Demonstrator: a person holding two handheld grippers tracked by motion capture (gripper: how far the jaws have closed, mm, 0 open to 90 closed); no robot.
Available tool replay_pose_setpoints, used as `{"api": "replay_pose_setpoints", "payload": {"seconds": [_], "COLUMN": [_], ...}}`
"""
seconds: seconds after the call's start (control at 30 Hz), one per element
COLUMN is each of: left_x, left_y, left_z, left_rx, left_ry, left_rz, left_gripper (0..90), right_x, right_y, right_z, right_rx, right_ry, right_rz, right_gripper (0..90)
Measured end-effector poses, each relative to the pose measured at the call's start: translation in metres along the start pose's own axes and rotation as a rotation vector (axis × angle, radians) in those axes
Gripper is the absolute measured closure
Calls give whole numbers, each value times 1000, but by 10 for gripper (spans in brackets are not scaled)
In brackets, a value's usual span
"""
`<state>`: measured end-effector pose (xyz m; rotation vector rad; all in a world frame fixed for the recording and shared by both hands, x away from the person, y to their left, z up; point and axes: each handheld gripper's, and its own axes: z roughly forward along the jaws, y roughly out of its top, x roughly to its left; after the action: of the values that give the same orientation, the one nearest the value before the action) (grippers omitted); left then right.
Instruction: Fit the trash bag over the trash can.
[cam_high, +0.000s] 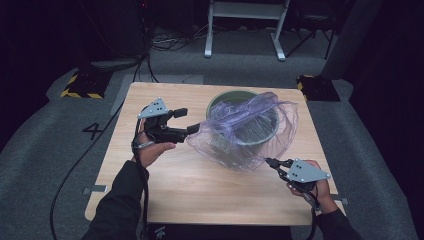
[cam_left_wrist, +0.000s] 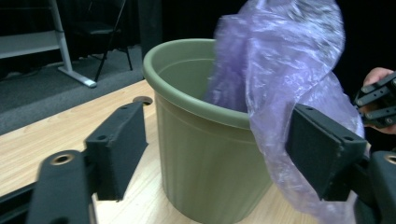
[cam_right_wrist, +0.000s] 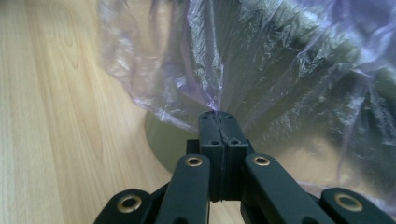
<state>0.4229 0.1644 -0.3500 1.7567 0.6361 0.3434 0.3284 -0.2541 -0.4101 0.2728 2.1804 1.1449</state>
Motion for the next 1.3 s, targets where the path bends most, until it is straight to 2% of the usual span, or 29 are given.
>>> {"api": "replay_pose_setpoints", "payload": {"seconds": [0.03,0.07,0.1,0.17,0.2,0.27,0.3,0.4,0.47,0.53,0.57,0.7,0.87,0.93,1.03,1.1,1.13,1.2,1.3], "left_x": [1,2,2,2,2,3,3,2,3,3,4,5,4,5,7,8,9,10,11], "left_y": [1,2,2,2,2,0,-1,-3,-3,-3,-3,-4,-3,-3,-4,-4,-5,-5,-4], "left_z": [2,4,7,12,15,19,20,21,20,20,20,20,22,24,26,27,28,29,31], "left_rx": [13,17,21,39,48,55,51,43,45,50,49,41,52,55,58,60,63,61,60], "left_ry": [3,-4,18,15,33,18,21,38,51,59,63,70,85,89,90,90,91,85,85], "left_rz": [9,19,28,55,63,60,59,57,56,50,51,35,38,35,27,23,23,16,11], "left_gripper": [285,361,427,582,612,727,744,816,832,831,831,826,825,825,825,823,819,818,816], "right_x": [0,0,0,-2,-4,-7,-8,-11,-12,-12,-12,-16,-18,-19,-24,-28,-31,-39,-52], "right_y": [-2,-4,-6,-10,-12,-15,-17,-17,-15,-10,-6,5,22,30,41,48,50,53,53], "right_z": [1,2,3,5,6,7,8,3,-5,-16,-22,-50,-79,-84,-84,-80,-77,-69,-55], "right_rx": [7,18,30,39,38,44,42,12,-4,-11,-10,-67,-190,-230,-232,-208,-197,-177,-115], "right_ry": [10,14,13,22,34,61,81,91,97,122,119,87,43,4,-79,-114,-146,-153,-167], "right_rz": [-1,-4,-10,-2,11,25,33,73,70,53,43,45,36,19,-9,-33,-41,-47,-49], "right_gripper": [900,900,900,900,900,894,781,581,460,419,379,335,358,374,374,367,367,360,352]}}
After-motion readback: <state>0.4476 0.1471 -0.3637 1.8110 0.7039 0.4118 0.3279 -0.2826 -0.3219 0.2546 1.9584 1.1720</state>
